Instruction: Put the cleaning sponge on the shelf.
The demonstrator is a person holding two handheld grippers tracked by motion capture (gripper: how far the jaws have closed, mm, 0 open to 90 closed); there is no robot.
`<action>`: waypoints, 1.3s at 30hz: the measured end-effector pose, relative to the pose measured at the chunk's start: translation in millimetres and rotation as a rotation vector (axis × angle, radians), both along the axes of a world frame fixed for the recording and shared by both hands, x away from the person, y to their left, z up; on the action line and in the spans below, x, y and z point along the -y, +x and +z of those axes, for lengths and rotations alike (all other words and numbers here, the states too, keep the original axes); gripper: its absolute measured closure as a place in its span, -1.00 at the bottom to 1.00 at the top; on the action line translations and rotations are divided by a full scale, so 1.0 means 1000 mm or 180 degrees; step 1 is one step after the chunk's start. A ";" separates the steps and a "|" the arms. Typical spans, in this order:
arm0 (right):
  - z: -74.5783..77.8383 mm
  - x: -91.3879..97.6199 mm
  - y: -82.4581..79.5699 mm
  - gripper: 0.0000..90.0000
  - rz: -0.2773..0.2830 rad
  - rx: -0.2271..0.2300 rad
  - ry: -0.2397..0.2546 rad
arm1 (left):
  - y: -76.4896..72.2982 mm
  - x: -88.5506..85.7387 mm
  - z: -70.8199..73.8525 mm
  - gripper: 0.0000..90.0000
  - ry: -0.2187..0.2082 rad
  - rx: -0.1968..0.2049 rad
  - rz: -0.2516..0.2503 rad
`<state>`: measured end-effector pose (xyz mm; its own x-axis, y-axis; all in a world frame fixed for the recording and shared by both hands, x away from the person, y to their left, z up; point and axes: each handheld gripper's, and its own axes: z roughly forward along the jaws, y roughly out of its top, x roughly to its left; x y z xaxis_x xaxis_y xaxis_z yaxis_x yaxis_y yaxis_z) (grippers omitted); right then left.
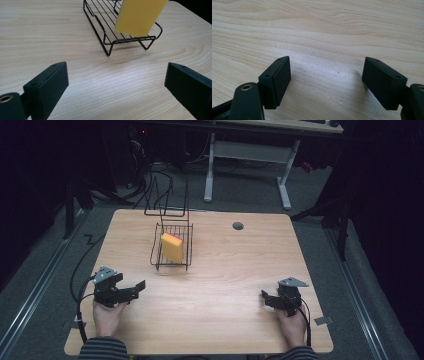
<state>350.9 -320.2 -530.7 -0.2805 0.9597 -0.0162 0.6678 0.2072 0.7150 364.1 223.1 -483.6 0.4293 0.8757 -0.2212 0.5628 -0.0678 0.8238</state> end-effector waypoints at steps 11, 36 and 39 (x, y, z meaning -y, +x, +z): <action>0.000 0.000 0.000 -0.48 -0.0003 0.0002 0.0001 | 0.002 0.002 -0.016 -0.87 0.0050 -0.0107 0.0019; 0.000 0.000 0.000 -0.48 -0.0002 0.0003 0.0000 | 0.010 0.011 -0.039 -0.86 0.0317 -0.0242 0.0078; 0.000 0.000 0.000 -0.48 -0.0002 0.0004 -0.0001 | 0.011 0.013 -0.041 -0.86 0.0337 -0.0253 0.0081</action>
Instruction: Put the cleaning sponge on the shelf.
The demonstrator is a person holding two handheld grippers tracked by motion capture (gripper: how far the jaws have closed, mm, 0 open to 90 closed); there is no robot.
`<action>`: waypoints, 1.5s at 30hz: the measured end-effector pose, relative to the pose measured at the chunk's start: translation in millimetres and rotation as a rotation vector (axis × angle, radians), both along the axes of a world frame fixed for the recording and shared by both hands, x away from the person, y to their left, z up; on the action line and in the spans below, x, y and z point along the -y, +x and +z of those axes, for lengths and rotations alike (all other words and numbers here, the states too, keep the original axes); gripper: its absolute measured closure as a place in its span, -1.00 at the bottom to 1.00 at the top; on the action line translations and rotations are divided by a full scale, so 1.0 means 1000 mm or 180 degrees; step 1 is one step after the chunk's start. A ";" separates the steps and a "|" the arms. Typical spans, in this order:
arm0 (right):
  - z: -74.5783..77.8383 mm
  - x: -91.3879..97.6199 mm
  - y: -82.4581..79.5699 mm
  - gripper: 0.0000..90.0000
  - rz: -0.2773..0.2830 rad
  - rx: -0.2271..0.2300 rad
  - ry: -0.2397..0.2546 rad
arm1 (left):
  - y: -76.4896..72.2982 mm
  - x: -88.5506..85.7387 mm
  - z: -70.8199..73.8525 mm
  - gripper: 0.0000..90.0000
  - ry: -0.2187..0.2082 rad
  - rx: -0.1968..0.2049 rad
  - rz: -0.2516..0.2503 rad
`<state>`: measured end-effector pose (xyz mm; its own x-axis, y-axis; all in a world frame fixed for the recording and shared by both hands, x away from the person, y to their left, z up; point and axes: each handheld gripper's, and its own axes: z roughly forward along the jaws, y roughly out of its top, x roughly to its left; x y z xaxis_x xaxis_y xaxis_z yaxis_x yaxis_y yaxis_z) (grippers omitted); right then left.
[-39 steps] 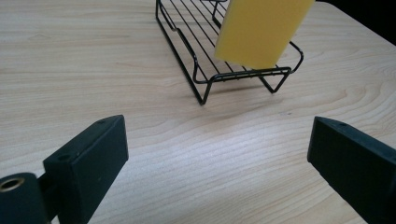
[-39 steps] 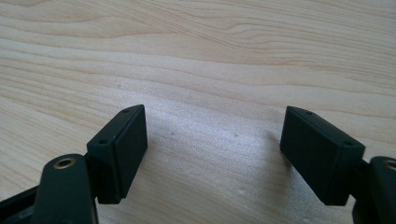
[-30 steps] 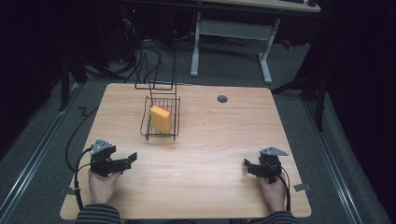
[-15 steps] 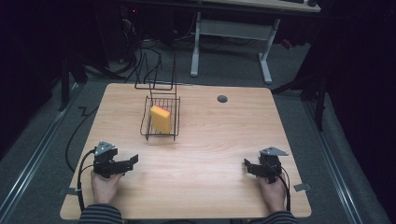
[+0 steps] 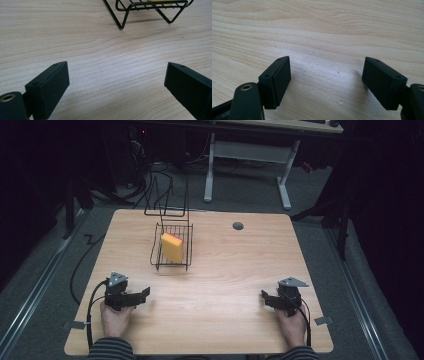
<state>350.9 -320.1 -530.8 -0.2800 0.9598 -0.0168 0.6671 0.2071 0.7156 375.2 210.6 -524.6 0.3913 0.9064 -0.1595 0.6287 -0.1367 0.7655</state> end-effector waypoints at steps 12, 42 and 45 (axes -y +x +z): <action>0.000 0.000 0.000 -0.48 0.0000 0.0000 0.0001 | 0.004 0.004 -0.006 -0.86 0.0087 -0.0024 0.0026; 0.000 0.000 0.000 -0.48 -0.0008 -0.0004 0.0005 | 0.009 0.020 -0.013 -0.68 0.0525 -0.0039 0.0081; 0.000 0.000 0.000 -0.48 -0.0008 -0.0004 0.0005 | 0.009 0.020 -0.013 -0.68 0.0516 -0.0039 0.0082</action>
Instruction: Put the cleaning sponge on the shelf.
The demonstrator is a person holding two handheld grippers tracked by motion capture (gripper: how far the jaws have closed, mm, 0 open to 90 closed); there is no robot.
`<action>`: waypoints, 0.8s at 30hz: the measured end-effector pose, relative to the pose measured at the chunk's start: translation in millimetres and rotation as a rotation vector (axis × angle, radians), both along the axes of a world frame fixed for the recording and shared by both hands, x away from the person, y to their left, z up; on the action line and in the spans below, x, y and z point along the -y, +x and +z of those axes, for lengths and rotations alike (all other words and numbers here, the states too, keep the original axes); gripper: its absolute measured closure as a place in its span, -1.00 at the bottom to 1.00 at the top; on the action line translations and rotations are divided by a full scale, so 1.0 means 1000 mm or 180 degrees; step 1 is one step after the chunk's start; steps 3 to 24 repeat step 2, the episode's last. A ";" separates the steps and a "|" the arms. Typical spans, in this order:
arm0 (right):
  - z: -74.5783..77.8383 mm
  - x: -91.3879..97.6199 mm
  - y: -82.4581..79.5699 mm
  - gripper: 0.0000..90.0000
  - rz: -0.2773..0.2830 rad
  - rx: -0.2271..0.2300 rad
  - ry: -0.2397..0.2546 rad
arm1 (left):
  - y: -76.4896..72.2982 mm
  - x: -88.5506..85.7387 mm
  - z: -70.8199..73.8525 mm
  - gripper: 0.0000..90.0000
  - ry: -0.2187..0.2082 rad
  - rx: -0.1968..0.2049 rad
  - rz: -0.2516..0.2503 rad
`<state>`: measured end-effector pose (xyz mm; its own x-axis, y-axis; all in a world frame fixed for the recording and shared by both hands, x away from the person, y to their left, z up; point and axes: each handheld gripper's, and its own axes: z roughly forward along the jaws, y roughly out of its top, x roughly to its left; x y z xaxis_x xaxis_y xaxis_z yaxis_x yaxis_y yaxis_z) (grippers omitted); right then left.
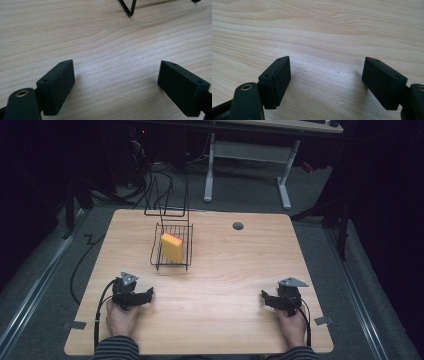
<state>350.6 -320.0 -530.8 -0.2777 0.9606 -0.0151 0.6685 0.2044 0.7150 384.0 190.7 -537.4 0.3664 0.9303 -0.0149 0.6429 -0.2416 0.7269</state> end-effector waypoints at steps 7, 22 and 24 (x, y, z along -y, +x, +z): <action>0.000 0.000 0.000 -0.48 0.0000 0.0000 0.0000 | 0.000 0.000 0.000 -0.67 -0.0001 0.0001 0.0004; 0.000 0.000 0.000 -0.48 0.0000 0.0000 0.0000 | 0.000 0.000 0.000 -0.67 -0.0001 0.0001 0.0004; 0.000 0.000 0.000 -0.48 0.0000 0.0000 0.0000 | 0.000 0.000 0.000 -0.67 -0.0001 0.0001 0.0004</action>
